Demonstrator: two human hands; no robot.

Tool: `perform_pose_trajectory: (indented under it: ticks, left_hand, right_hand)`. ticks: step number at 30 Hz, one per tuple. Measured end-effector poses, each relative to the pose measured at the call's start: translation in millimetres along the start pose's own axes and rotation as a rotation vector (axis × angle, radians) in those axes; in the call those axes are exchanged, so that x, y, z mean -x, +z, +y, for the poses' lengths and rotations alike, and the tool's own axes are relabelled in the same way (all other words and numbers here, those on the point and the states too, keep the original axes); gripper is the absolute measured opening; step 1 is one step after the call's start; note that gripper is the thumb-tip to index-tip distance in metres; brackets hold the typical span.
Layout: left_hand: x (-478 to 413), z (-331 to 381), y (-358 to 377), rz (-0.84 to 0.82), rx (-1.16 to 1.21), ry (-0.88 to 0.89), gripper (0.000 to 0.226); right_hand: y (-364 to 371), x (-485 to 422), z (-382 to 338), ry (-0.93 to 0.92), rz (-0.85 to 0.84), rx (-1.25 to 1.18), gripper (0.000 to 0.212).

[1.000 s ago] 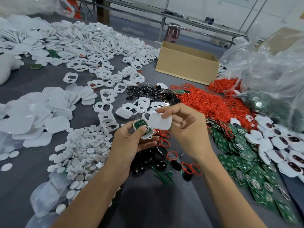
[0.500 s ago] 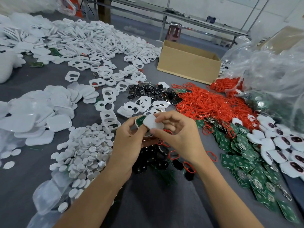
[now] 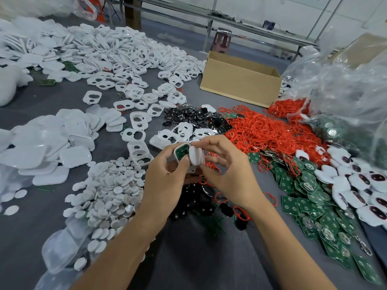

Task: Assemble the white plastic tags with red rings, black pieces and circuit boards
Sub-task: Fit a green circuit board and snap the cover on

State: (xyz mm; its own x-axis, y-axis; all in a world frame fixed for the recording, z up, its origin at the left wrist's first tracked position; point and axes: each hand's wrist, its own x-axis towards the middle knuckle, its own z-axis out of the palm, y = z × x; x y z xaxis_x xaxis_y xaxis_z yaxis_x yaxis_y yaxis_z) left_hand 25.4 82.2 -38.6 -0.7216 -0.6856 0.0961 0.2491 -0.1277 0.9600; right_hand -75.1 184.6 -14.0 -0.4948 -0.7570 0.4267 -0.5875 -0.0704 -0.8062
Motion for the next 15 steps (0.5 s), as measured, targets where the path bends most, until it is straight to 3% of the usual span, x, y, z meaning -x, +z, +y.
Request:
perform_pose_trajectory:
  ticks: [12,15]
  left_hand:
    - [-0.7,-0.1,0.0,0.018,-0.039,0.003,0.018]
    - [-0.5,-0.2,0.8,0.023,0.002,-0.010,0.018]
  right_hand:
    - [-3.3,-2.7,3.1,-0.035,0.001,0.117,0.050]
    - [-0.9,-2.1,0.9,0.052,-0.027,0.046,0.049]
